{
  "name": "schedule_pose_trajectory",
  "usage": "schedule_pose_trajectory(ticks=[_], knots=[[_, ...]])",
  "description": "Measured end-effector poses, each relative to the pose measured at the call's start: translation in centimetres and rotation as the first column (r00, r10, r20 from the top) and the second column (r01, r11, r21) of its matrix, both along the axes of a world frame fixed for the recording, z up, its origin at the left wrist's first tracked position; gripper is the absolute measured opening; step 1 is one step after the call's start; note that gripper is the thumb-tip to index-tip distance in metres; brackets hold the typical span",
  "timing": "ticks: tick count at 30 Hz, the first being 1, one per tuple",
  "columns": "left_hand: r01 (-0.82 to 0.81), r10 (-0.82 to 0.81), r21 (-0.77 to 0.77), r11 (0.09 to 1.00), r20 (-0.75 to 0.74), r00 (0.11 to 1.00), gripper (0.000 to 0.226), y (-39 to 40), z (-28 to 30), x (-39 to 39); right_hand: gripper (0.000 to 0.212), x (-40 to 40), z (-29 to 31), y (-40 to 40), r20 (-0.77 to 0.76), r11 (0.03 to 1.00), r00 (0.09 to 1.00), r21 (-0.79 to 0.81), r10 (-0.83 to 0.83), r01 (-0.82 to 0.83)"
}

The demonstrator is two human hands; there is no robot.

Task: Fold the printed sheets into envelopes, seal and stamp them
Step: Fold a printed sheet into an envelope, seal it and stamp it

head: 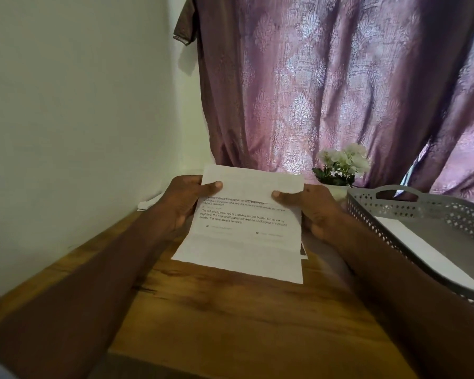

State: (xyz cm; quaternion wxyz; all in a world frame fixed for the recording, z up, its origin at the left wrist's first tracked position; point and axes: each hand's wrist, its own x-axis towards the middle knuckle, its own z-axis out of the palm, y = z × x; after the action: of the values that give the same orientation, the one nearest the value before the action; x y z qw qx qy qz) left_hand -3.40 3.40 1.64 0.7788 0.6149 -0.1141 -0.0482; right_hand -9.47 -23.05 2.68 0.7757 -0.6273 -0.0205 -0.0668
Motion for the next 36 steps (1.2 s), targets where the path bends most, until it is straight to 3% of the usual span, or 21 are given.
schedule_pose_trajectory(ticks=[8,14,21,24,27,33,36], knots=[[-0.175,0.175,-0.01,0.984,0.018,0.984,0.034,0.1,0.6,-0.7,0.033,0.5,0.3,-0.5,0.034,0.985,0.988,-0.076,-0.153,0.155],[-0.202,0.201,0.012,0.979,0.04,0.979,0.019,0.0,0.5,-0.7,0.031,0.6,0.5,-0.7,0.054,0.971,0.977,-0.109,-0.208,0.213],[-0.156,0.15,0.129,0.979,0.055,0.987,0.024,0.1,0.6,0.0,0.021,1.3,0.2,-1.5,0.056,0.956,0.962,-0.114,-0.267,0.271],[-0.166,0.16,0.109,0.98,0.063,0.985,0.02,0.2,0.6,0.0,0.019,1.5,0.2,-1.7,0.035,0.97,0.974,-0.089,-0.225,0.227],[-0.247,0.245,0.069,0.967,0.034,0.969,0.011,0.2,0.6,-0.3,0.022,1.6,0.2,-1.4,0.038,0.981,0.986,-0.101,-0.165,0.168],[-0.436,0.436,0.002,0.9,0.009,0.9,0.033,-0.3,1.4,-0.3,0.014,1.7,0.3,-1.4,0.044,0.972,0.973,-0.054,-0.226,0.228],[-0.517,0.515,-0.037,0.855,-0.047,0.856,0.031,0.2,1.6,-0.2,0.014,1.7,0.4,-1.4,0.03,0.978,0.977,0.008,-0.211,0.211]])
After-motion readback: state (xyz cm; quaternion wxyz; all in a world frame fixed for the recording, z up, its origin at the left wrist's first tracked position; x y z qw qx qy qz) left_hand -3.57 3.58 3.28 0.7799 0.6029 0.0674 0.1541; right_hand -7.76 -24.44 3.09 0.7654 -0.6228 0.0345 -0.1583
